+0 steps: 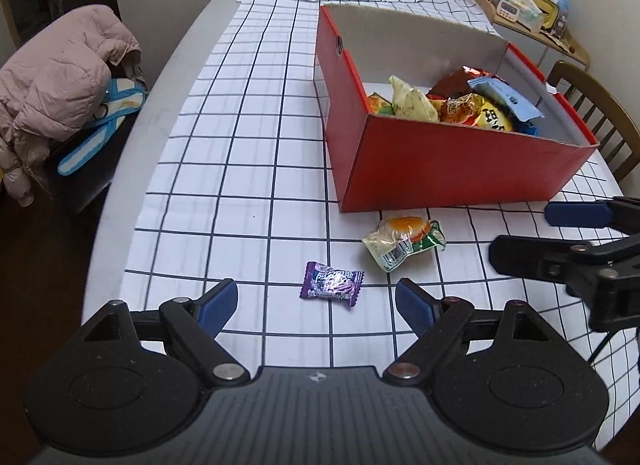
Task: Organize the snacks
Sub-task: 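Move both tools back to the purple candy and green sweet on the table, then grasp the green-wrapped sweet with right tool while left tool grasps purple candy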
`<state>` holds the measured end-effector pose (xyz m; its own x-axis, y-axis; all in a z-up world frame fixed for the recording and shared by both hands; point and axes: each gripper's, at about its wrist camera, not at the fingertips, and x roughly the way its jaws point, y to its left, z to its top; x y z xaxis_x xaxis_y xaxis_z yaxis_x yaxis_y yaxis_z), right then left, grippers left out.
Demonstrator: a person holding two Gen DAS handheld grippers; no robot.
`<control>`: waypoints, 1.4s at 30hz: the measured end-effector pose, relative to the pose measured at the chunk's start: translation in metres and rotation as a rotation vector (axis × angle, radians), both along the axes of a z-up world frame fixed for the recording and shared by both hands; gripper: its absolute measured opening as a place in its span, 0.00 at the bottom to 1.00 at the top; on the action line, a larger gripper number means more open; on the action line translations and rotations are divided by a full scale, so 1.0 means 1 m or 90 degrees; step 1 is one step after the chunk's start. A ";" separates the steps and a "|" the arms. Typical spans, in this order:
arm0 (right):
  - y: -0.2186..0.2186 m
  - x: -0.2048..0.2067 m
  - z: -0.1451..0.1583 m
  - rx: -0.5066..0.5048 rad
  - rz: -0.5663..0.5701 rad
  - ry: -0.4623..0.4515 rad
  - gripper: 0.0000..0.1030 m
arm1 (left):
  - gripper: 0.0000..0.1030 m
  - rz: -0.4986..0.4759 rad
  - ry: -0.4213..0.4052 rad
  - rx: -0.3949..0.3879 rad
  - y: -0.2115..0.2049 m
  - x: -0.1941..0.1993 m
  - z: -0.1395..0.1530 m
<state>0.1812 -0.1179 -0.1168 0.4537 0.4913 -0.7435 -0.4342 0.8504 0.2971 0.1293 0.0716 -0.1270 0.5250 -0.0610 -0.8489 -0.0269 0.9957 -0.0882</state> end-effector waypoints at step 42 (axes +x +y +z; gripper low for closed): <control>0.021 0.045 -0.042 0.009 0.001 0.102 0.51 | 0.27 -0.025 0.026 0.038 -0.018 0.028 -0.041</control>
